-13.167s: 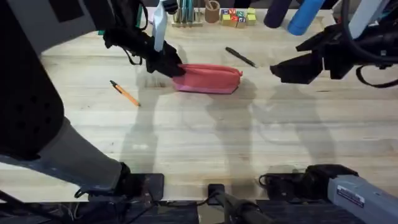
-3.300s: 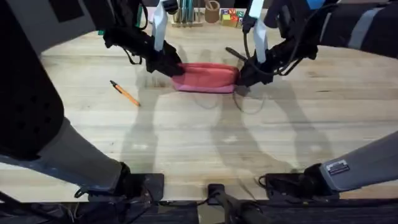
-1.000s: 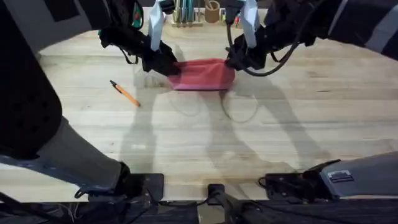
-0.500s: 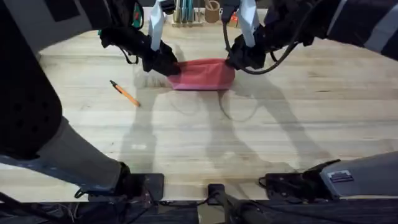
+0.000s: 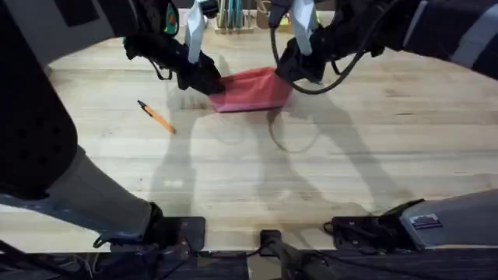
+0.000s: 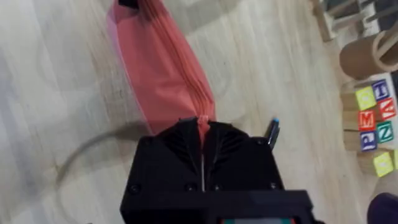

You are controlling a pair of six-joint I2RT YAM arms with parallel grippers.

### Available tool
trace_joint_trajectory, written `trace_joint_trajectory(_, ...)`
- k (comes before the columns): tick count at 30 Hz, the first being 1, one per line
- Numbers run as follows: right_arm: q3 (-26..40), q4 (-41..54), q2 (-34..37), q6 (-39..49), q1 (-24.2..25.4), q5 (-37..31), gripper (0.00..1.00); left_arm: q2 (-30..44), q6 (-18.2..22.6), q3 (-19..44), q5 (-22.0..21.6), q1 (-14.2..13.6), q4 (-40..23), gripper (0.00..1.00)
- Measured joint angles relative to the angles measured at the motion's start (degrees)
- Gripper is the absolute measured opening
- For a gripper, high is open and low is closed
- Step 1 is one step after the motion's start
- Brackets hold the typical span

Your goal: Unzip the bag, pick up the pens from the table one at a time and place them inside, then zip the bag closed.

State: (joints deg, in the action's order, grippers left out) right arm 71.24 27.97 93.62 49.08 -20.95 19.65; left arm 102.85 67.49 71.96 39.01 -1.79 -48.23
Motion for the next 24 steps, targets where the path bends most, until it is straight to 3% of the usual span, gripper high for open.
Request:
trace_joint_trajectory(10, 0.04, -6.79, 3.47, -1.2, -4.63, -1.72, 0.031, 0.0, -0.01, 0.02, -1.69, 0.62, 0.04, 0.042)
trace_joint_trajectory(24, 0.07, -14.27, 6.51, -4.57, -6.79, -0.6, 0.032, 0.0, 0.01, 0.2, -3.3, 1.03, -0.28, 0.042)
